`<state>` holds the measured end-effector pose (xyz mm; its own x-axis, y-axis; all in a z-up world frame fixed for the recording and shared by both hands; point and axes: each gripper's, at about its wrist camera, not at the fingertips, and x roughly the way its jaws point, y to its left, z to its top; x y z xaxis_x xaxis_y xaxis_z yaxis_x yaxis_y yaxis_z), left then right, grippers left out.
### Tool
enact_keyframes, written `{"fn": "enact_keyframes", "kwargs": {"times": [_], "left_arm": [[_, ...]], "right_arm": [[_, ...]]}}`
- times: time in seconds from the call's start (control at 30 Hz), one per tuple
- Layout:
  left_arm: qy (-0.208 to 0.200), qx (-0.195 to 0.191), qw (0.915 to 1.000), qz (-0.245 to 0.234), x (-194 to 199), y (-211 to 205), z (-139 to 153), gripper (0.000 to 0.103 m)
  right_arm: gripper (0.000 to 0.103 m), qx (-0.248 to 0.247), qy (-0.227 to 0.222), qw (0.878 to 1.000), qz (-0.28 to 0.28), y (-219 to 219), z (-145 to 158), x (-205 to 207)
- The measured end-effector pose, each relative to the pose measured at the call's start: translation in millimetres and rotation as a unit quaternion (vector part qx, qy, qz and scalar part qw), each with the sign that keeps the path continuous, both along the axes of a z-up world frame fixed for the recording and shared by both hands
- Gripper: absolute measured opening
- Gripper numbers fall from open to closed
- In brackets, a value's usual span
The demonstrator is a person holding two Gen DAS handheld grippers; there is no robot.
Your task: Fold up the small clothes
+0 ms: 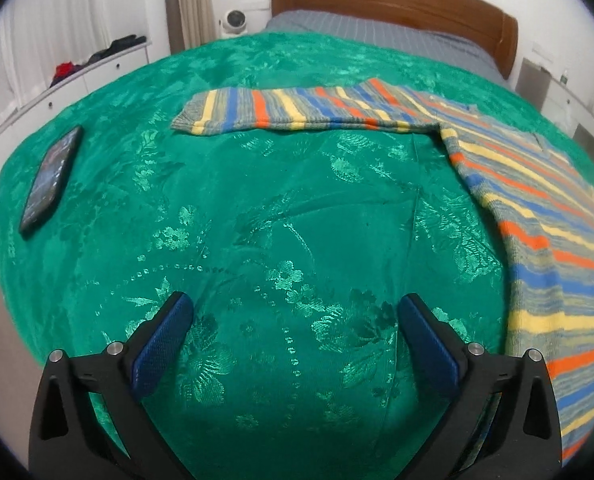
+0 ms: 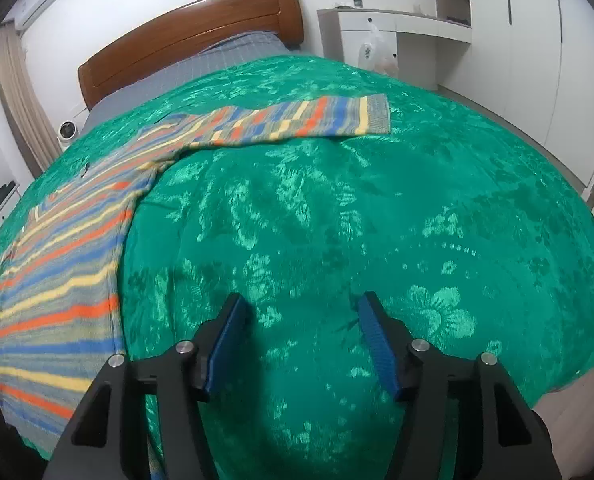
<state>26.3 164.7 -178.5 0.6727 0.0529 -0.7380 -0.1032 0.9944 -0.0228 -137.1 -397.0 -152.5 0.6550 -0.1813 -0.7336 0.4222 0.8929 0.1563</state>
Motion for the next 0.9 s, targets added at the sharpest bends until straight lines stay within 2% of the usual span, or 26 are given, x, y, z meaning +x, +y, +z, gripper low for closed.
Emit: {"fn": "enact_keyframes", "kwargs": {"times": [0.17,0.5,0.73,0.9], "left_arm": [[-0.013,0.0,0.9999,-0.001,-4.5,0.5,-1.0,0.103],[-0.02,-0.005,0.9998,0.002,-7.5,2.5,-2.8,0.103],[-0.021,-0.003,0.9998,0.003,-7.5,1.7,-2.7,0.103],[-0.021,-0.001,0.9998,0.003,-7.6,1.0,-2.8,0.103]], "right_arm": [[0.068,0.018,-0.007,1.0,0.003,-3.6,-4.5,2.4],[0.077,0.011,-0.014,1.0,0.006,2.6,-8.4,4.5],[0.091,-0.011,-0.003,1.0,0.021,13.0,-12.0,12.4],[0.093,-0.016,-0.002,1.0,0.022,14.9,-13.2,13.2]]}}
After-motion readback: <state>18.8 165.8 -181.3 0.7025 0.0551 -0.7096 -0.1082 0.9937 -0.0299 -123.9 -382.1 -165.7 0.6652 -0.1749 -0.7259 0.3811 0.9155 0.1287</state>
